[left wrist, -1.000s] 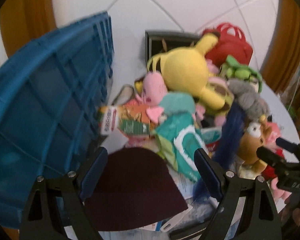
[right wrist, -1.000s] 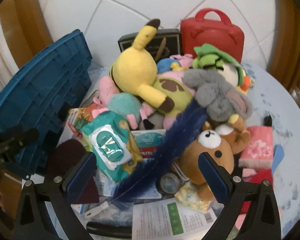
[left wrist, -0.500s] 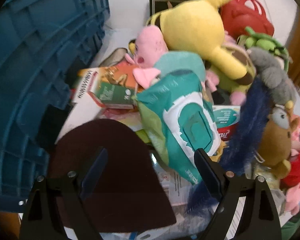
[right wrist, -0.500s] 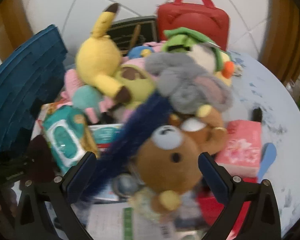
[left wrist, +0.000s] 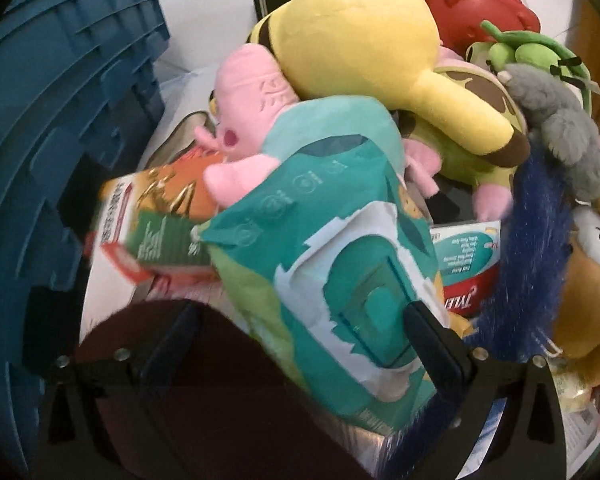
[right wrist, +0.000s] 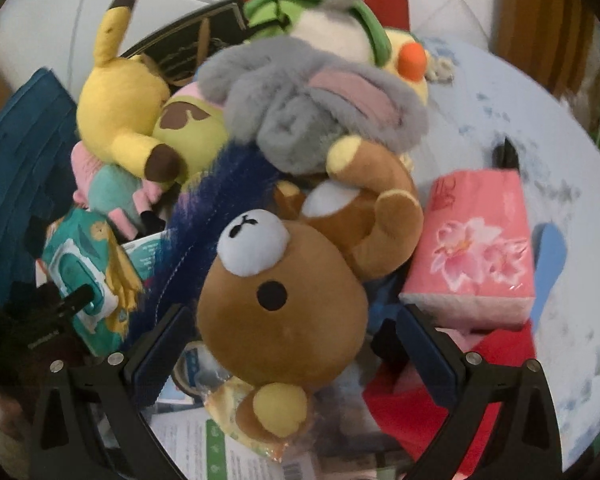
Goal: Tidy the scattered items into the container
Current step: 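Close left gripper on the teal wet-wipes pack, then close right gripper on the brown bear plush, then lift the wet-wipes pack and bear plush and carry them over the crate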
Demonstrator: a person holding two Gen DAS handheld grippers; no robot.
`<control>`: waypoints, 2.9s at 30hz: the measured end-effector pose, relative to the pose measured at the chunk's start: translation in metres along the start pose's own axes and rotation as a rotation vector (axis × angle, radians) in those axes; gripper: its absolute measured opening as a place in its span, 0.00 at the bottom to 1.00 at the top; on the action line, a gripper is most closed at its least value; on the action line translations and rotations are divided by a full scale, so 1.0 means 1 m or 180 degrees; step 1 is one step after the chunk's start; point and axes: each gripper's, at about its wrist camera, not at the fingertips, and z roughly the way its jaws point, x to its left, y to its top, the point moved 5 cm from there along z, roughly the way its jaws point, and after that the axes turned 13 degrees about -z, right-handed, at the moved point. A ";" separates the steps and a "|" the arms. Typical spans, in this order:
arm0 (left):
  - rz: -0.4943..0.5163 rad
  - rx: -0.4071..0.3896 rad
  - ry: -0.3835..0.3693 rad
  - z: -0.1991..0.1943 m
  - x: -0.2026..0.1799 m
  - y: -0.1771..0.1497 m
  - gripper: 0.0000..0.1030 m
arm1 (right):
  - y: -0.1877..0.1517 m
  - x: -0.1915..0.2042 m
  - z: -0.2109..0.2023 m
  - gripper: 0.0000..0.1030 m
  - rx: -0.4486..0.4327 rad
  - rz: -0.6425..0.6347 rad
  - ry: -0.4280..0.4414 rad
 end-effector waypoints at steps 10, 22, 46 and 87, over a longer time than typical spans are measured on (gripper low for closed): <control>-0.0001 0.0258 -0.0435 0.028 -0.014 0.018 0.99 | 0.004 0.009 0.025 1.00 0.0120 0.0052 0.0074; 0.0017 0.0167 -0.0508 0.019 -0.023 0.024 0.65 | 0.014 -0.001 0.069 1.00 0.0283 0.0274 0.0132; 0.0098 -0.0201 -0.0868 -0.076 -0.017 0.007 0.30 | 0.010 0.034 -0.045 0.95 -0.0476 -0.0039 0.0128; -0.1195 -0.1643 0.0667 -0.326 0.392 0.103 0.30 | 0.158 0.534 -0.230 0.95 -0.1756 -0.2153 0.1754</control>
